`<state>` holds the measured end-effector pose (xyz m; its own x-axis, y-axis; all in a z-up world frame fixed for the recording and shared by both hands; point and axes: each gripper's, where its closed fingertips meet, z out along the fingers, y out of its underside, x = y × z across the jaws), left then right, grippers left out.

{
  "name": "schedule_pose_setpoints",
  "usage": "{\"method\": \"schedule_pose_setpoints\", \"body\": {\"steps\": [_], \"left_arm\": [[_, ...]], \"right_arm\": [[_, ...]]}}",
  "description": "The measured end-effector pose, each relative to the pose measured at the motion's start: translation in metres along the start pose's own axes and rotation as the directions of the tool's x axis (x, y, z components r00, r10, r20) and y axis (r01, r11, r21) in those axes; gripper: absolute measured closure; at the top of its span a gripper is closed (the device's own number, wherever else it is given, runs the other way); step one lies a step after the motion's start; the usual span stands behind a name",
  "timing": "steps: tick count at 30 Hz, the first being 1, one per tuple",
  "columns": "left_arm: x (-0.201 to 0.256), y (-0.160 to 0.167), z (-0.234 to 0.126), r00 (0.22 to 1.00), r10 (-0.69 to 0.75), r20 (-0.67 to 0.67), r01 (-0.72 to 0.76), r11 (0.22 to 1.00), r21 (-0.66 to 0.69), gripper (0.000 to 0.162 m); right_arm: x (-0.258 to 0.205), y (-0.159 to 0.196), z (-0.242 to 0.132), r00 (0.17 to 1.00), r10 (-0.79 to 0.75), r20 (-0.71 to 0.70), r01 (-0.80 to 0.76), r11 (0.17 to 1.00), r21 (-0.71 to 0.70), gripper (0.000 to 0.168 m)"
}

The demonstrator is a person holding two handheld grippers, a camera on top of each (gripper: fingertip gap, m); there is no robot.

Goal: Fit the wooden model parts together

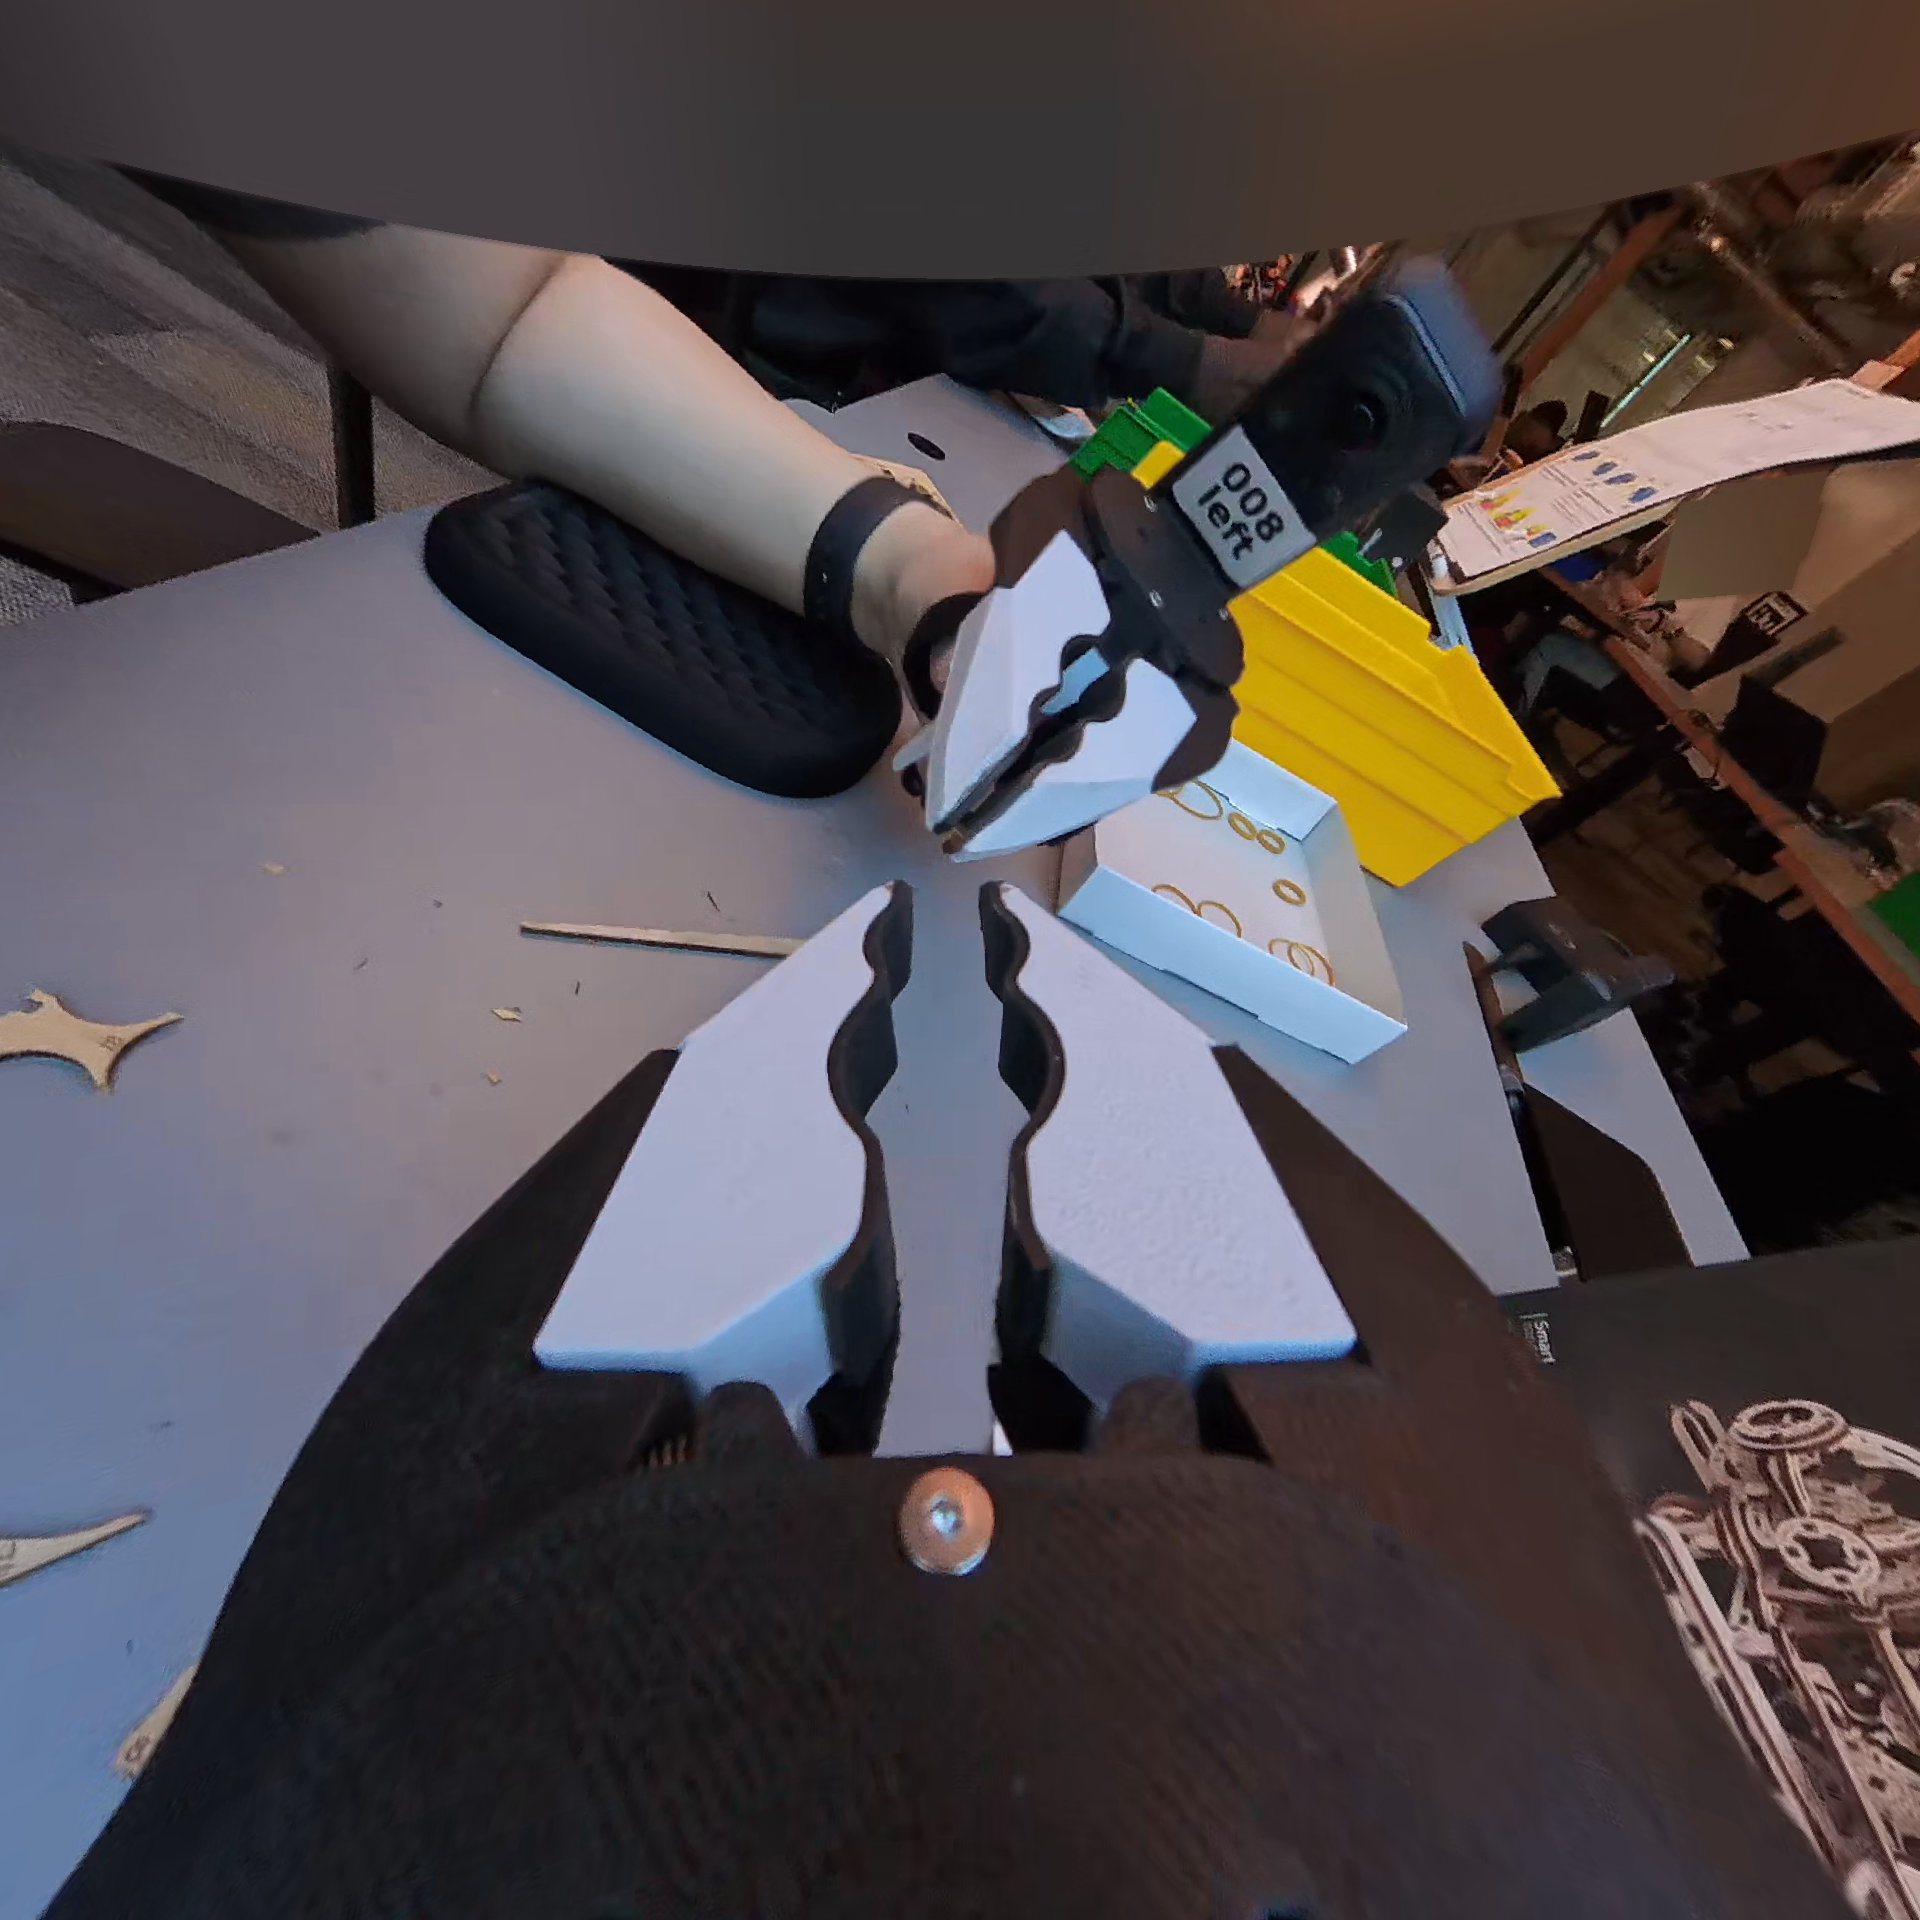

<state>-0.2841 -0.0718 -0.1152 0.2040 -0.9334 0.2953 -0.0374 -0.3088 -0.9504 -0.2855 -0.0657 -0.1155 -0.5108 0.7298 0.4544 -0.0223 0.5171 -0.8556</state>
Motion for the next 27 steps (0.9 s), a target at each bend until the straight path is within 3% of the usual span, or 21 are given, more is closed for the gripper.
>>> {"method": "schedule_pose_setpoints", "body": {"steps": [6,10,14,27], "left_arm": [[0.011,-0.013,-0.004,0.99,-0.089,-0.108,0.097,0.993,0.074,0.161],[0.009,-0.011,-0.004,0.99,-0.097,-0.104,0.105,0.992,0.074,0.161],[0.009,-0.01,-0.004,0.986,-0.123,-0.112,0.131,0.989,0.07,0.162],[0.013,-0.015,-0.006,0.901,-0.339,-0.27,0.367,0.929,0.057,0.162]], "right_arm": [[0.007,-0.009,0.007,0.989,-0.096,-0.111,0.093,0.995,-0.035,0.156],[-0.001,-0.015,0.012,0.997,-0.03,-0.065,0.03,1.0,-0.003,0.156],[0.004,-0.016,0.011,0.993,-0.052,-0.109,0.052,0.999,-0.003,0.157],[0.002,-0.021,0.013,0.988,-0.089,-0.126,0.089,0.996,-0.005,0.164]]}}
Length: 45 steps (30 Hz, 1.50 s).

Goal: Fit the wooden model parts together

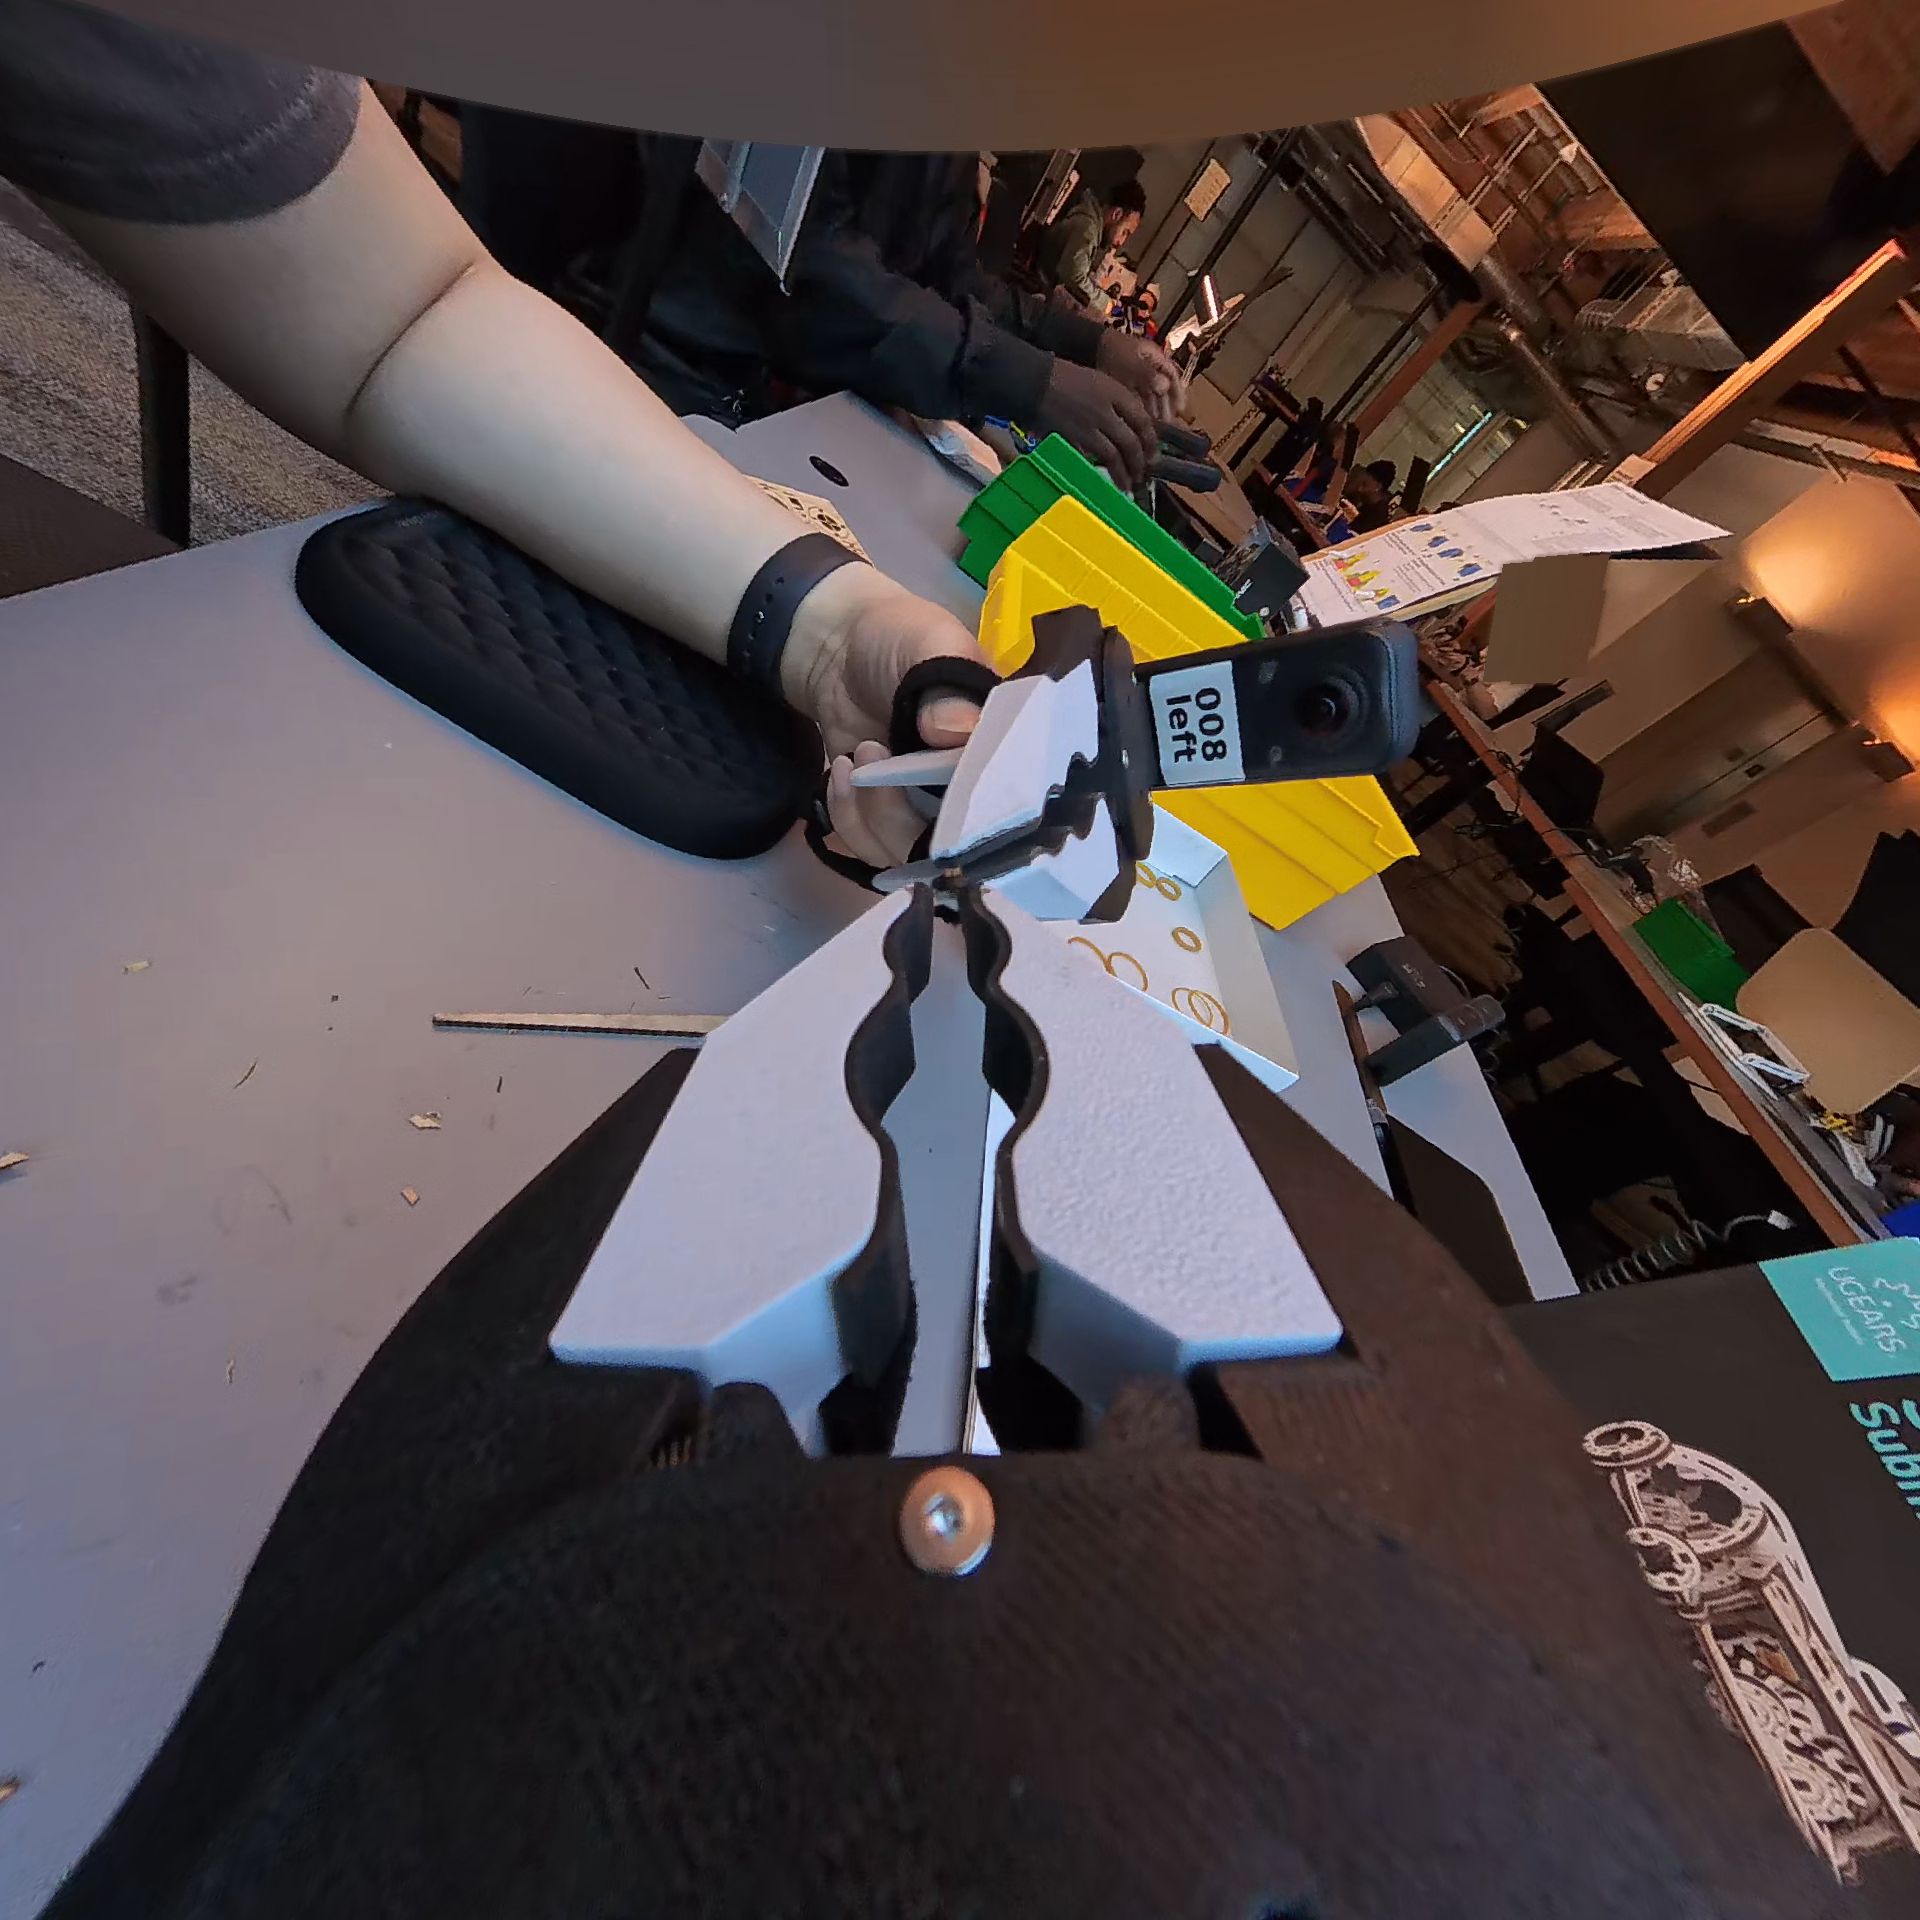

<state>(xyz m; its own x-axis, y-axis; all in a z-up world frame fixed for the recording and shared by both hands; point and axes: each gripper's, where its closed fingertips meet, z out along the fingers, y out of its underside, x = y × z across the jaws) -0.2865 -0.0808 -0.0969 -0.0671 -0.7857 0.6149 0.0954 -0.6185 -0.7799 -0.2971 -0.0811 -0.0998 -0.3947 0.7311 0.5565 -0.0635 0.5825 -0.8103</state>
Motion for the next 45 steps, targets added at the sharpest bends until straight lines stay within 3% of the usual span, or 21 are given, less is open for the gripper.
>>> {"method": "schedule_pose_setpoints", "body": {"steps": [16,21,23,26,29,35,45], "left_arm": [[-0.001,0.005,0.004,1.0,0.019,0.007,-0.019,1.0,-0.022,0.162],[-0.004,-0.001,0.003,0.988,0.138,0.074,-0.138,0.99,-0.006,0.162],[-0.014,-0.004,0.0,0.942,0.28,0.186,-0.278,0.96,-0.036,0.162],[-0.024,-0.007,-0.005,0.755,0.556,0.348,-0.529,0.83,-0.178,0.161],[-0.018,-0.014,-0.002,0.614,0.68,0.4,-0.649,0.724,-0.234,0.161],[-0.011,-0.016,0.002,0.585,0.709,0.394,-0.689,0.691,-0.221,0.161],[-0.01,-0.017,0.002,0.558,0.727,0.401,-0.707,0.669,-0.231,0.161]], "right_arm": [[-0.003,-0.003,0.0,0.999,0.028,0.033,-0.029,0.999,0.019,0.167],[0.001,-0.004,-0.003,0.992,0.114,0.052,-0.117,0.992,0.047,0.158],[0.005,-0.002,-0.005,0.97,0.226,0.086,-0.232,0.971,0.061,0.15],[0.021,0.005,-0.01,0.873,0.471,0.126,-0.483,0.872,0.084,0.148],[0.034,-0.004,-0.016,0.808,0.571,0.148,-0.588,0.796,0.145,0.151],[0.024,-0.002,-0.013,0.87,0.478,0.119,-0.489,0.868,0.086,0.156],[0.022,0.0,-0.009,0.88,0.463,0.106,-0.471,0.879,0.073,0.162]]}}
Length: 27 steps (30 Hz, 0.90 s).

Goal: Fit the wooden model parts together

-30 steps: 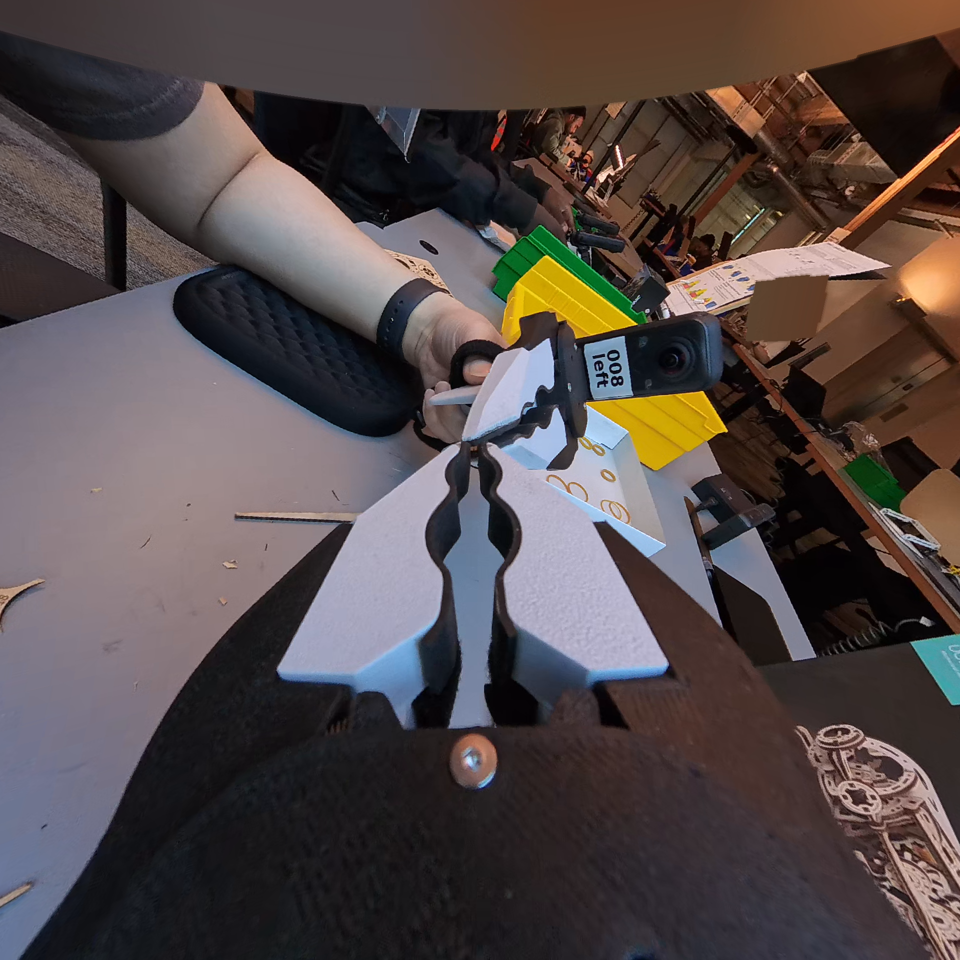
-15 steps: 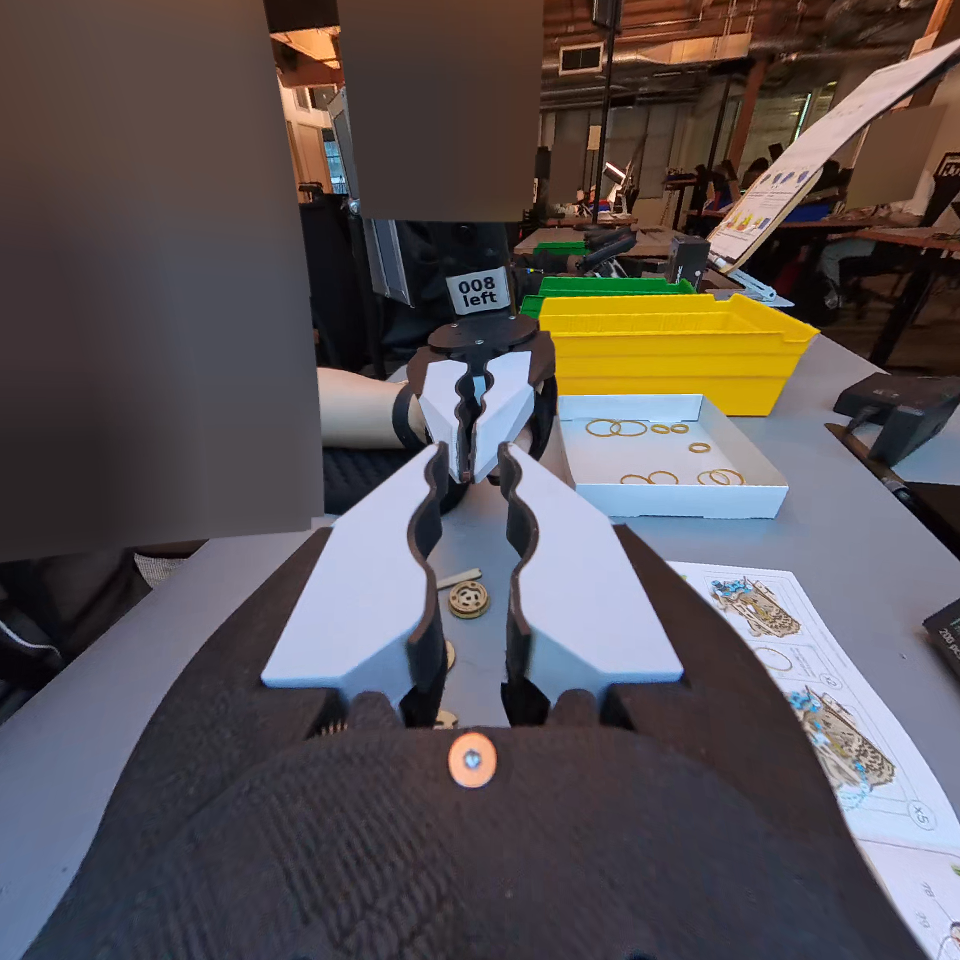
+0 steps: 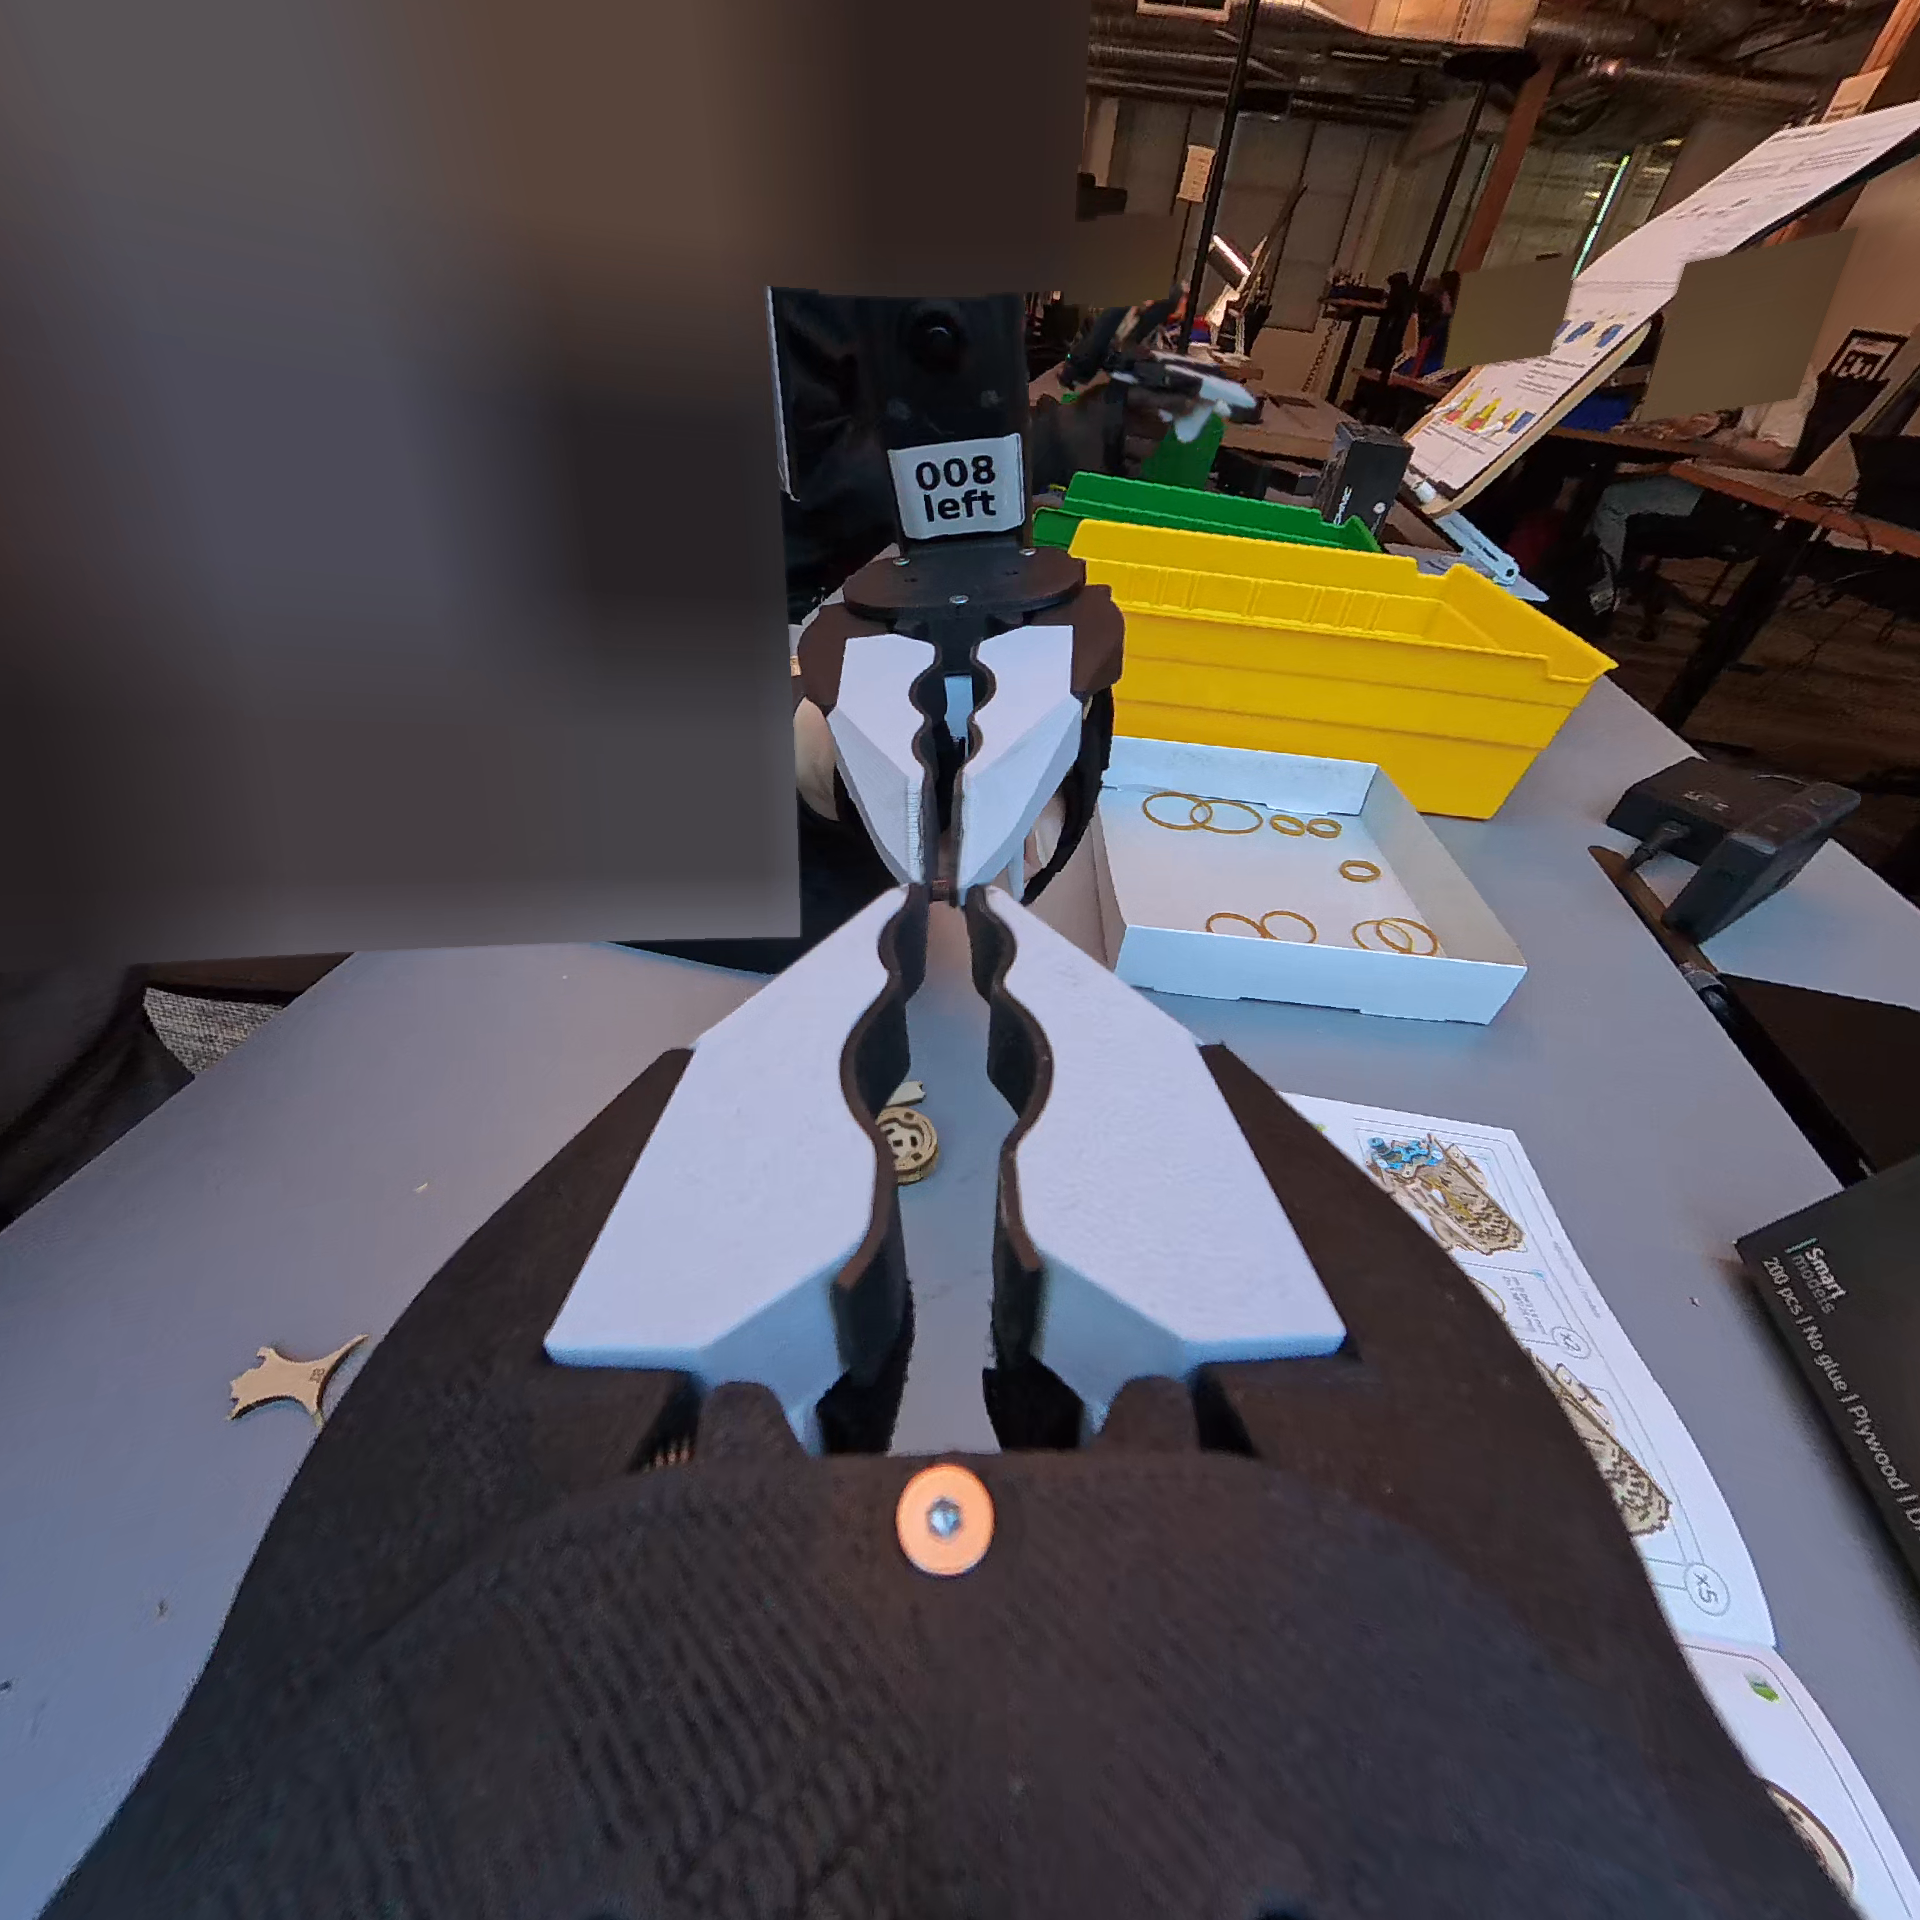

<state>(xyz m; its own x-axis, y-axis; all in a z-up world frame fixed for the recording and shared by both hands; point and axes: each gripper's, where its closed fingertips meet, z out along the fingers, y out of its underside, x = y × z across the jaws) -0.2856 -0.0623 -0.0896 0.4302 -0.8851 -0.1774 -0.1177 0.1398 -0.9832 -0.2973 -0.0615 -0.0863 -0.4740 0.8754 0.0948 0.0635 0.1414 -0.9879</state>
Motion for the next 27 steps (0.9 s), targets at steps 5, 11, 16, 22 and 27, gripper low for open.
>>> {"method": "schedule_pose_setpoints", "body": {"steps": [5,11,16,22,27], "left_arm": [[0.0,0.003,0.002,1.0,-0.001,0.002,0.001,1.0,-0.011,0.161],[0.0,0.0,0.001,1.0,-0.018,-0.004,0.018,1.0,0.004,0.161],[0.003,-0.009,0.0,0.999,-0.039,-0.021,0.04,0.998,0.052,0.162],[0.001,-0.007,0.0,0.999,-0.048,-0.018,0.049,0.998,0.048,0.162],[-0.001,-0.008,-0.001,0.998,-0.063,-0.015,0.064,0.997,0.052,0.161]], "right_arm": [[-0.002,0.002,0.0,1.0,-0.014,0.01,0.014,1.0,-0.007,0.167],[-0.002,0.002,0.001,0.999,-0.033,0.001,0.033,0.999,-0.008,0.167],[-0.005,-0.008,0.0,0.999,-0.05,-0.003,0.051,0.998,0.035,0.168],[-0.003,-0.007,0.001,1.0,0.015,0.015,-0.016,0.999,0.038,0.165],[-0.003,-0.007,0.001,0.999,0.028,0.018,-0.029,0.999,0.043,0.165]]}}
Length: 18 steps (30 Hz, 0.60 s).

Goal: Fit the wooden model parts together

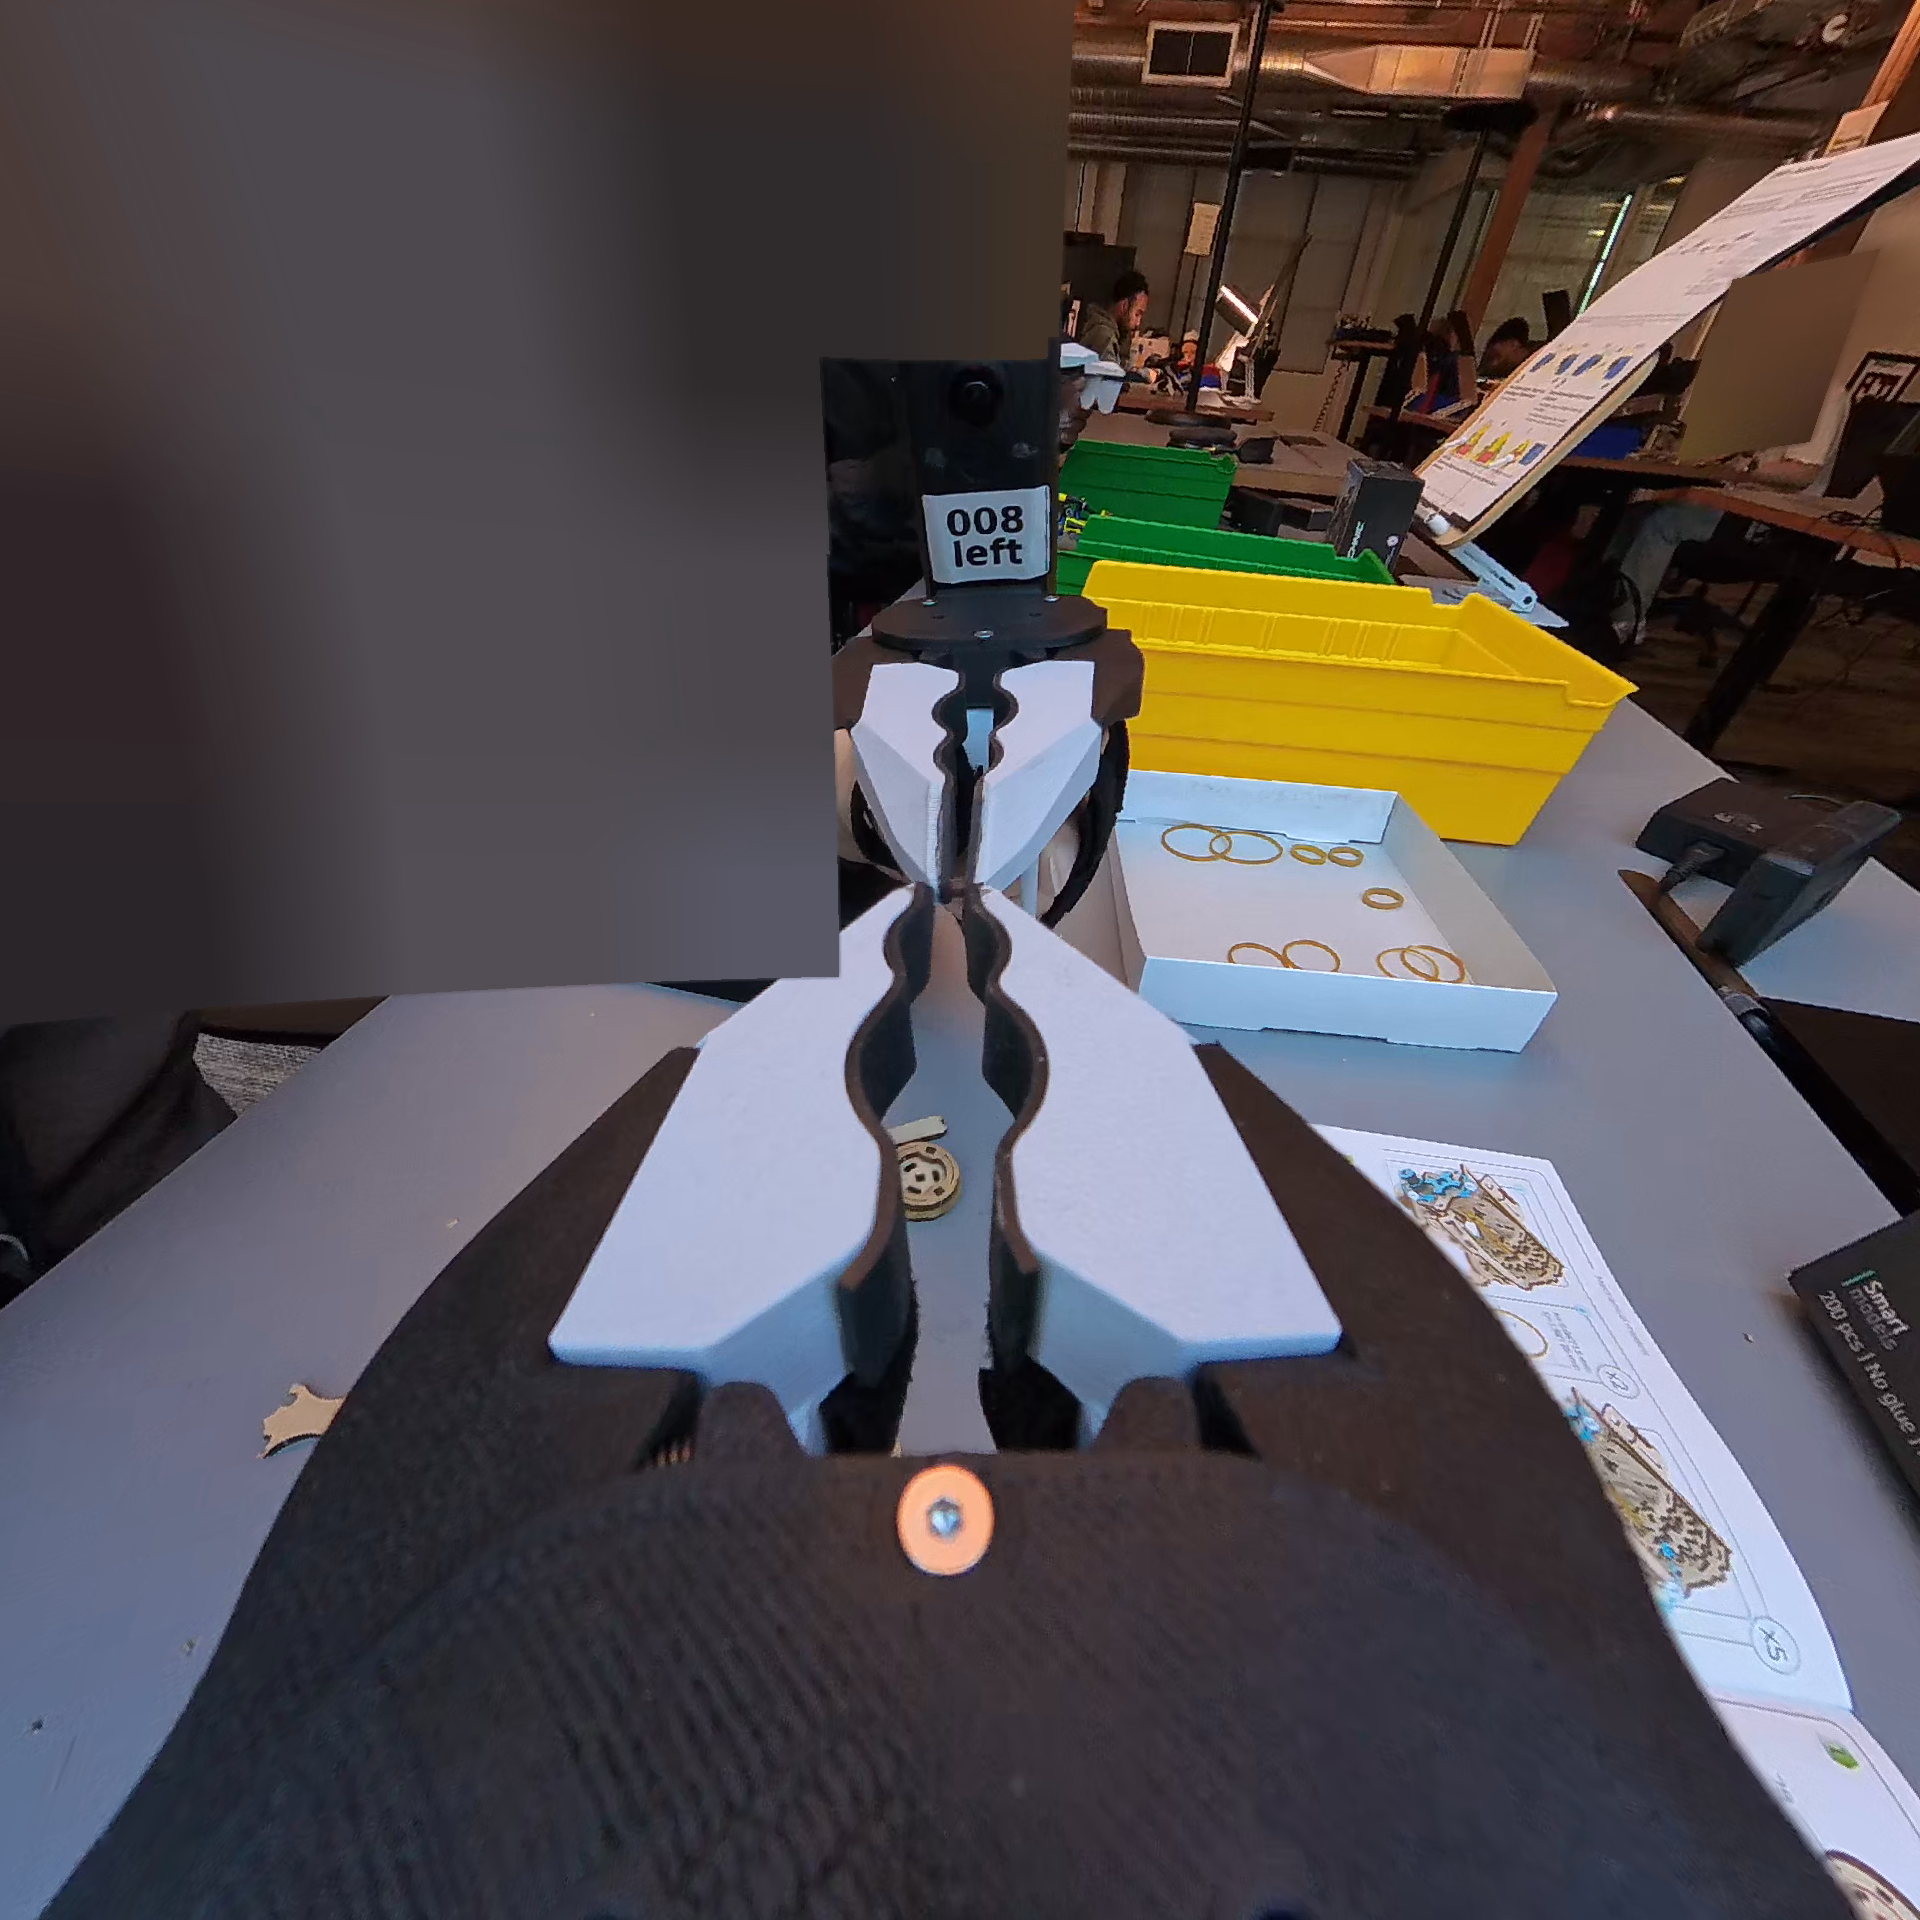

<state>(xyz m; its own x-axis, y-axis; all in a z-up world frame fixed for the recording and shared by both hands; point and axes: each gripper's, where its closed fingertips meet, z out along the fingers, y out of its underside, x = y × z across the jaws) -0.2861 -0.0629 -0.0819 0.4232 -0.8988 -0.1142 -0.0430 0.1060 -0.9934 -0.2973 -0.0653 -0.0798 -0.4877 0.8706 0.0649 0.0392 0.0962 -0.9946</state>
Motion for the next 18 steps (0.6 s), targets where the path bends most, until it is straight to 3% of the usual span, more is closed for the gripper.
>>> {"method": "schedule_pose_setpoints", "body": {"steps": [18], "left_arm": [[-0.0026,0.0034,0.0004,1.0,0.009,0.018,-0.009,1.0,-0.012,0.161]], "right_arm": [[0.0045,0.0009,0.0009,0.999,0.044,-0.031,-0.044,0.999,-0.023,0.168]]}}
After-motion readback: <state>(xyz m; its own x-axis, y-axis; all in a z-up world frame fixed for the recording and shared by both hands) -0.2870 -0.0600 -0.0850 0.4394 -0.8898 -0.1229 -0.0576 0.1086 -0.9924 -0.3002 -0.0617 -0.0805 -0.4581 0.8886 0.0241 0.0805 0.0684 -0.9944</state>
